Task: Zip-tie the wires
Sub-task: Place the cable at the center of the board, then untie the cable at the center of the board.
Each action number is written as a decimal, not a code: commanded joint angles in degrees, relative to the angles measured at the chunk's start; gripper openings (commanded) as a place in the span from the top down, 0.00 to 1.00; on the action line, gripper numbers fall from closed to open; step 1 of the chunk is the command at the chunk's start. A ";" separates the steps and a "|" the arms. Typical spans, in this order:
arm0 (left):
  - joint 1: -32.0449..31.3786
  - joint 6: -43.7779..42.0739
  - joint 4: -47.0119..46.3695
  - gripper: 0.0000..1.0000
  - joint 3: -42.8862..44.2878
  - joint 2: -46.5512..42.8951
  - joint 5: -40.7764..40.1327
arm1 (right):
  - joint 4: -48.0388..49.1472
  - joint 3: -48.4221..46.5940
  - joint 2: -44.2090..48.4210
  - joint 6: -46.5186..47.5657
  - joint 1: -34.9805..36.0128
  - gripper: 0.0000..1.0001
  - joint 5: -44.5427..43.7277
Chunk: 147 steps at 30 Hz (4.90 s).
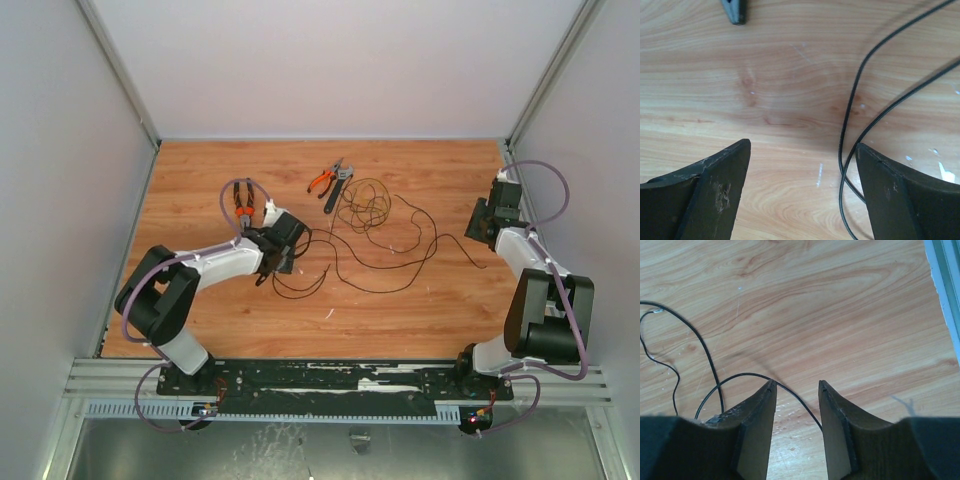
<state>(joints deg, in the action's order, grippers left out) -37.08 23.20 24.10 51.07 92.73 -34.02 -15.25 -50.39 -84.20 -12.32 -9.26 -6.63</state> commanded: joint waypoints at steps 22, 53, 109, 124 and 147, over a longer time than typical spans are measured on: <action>9.21 -2.58 1.47 0.09 4.52 -1.38 0.52 | 6.69 -8.93 -0.33 -2.71 15.51 0.61 19.63; 10.99 -1.33 -8.73 0.02 -2.10 -34.88 18.18 | 8.36 -25.49 -28.90 -9.16 36.49 0.72 15.93; 1.10 -0.56 -52.47 0.02 26.25 14.98 37.03 | -5.06 -69.82 -2.45 6.43 27.16 1.00 3.04; -0.83 -1.23 -54.88 0.30 48.00 33.40 39.38 | -4.52 -63.47 3.50 7.35 27.07 1.00 2.17; 9.73 -3.19 -45.91 0.92 69.80 33.17 36.80 | -6.70 -33.20 24.73 1.13 2.99 1.00 -13.89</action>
<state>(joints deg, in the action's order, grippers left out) -27.75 19.38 -17.63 127.74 128.22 6.15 -22.50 -85.43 -62.89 -9.67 -2.59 -15.99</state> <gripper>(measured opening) 0.076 0.007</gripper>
